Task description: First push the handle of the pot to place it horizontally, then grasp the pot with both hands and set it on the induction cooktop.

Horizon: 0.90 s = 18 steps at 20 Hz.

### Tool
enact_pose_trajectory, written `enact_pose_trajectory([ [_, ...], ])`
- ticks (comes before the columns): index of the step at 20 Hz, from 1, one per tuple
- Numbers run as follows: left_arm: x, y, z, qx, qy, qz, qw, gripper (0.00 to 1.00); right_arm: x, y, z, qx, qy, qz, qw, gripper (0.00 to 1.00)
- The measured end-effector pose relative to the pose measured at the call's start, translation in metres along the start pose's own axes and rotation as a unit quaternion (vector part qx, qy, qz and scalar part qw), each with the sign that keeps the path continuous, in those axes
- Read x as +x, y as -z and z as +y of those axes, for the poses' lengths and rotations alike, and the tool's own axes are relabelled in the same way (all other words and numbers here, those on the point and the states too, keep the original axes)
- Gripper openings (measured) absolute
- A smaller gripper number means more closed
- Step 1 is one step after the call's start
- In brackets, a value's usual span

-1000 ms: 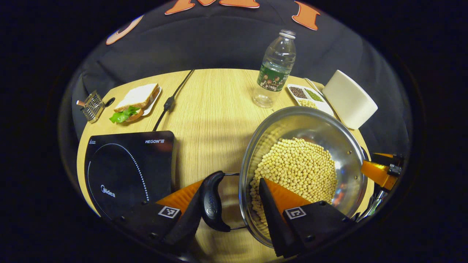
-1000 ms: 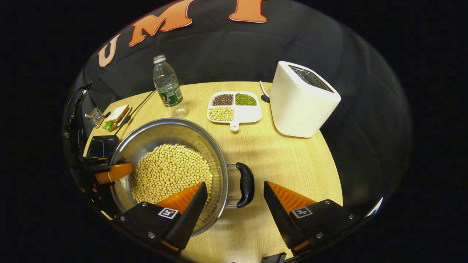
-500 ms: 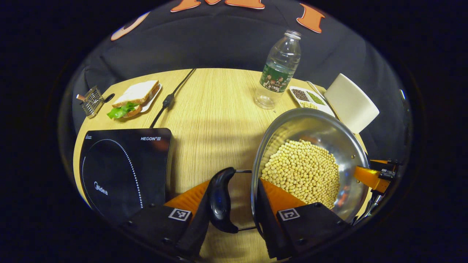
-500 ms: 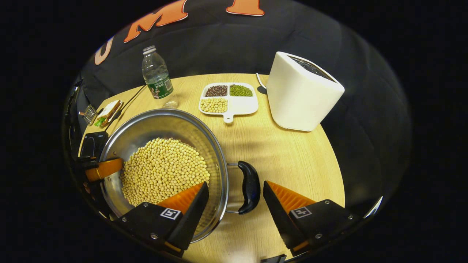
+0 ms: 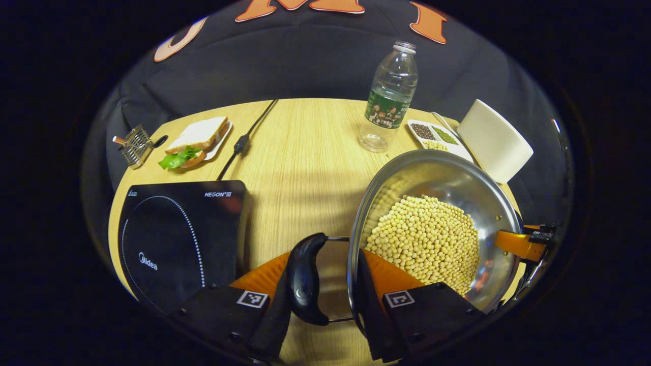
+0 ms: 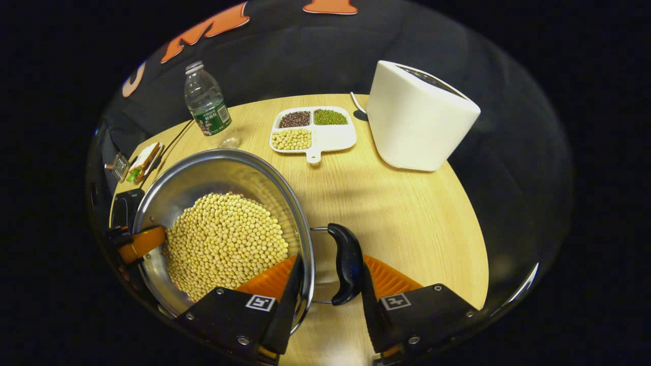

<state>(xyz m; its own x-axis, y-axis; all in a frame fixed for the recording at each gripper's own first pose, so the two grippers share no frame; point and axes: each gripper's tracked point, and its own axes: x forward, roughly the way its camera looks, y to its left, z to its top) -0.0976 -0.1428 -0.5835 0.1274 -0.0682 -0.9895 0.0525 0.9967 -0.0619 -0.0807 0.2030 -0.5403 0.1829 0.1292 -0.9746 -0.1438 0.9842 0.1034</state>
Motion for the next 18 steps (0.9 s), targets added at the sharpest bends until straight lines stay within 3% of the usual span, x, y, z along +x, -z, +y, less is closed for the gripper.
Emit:
enact_pose_trajectory([
  [6,-0.026,-0.022,0.010,0.014,-0.011,-0.041,0.999,0.69,-0.030,-0.005,0.008,0.002,-0.010,-0.025,1.000,0.52],
  [7,-0.030,-0.027,0.013,0.015,-0.013,-0.049,0.999,0.69,-0.039,-0.010,0.009,0.000,-0.011,-0.031,0.999,0.57],
  [11,-0.055,-0.046,0.032,0.015,-0.021,-0.078,0.997,0.69,-0.064,-0.030,0.020,-0.009,-0.018,-0.065,0.998,0.56],
  [18,-0.106,-0.071,0.088,-0.011,-0.045,-0.108,0.993,0.68,-0.099,-0.060,0.077,-0.036,-0.052,-0.107,0.992,0.56],
])
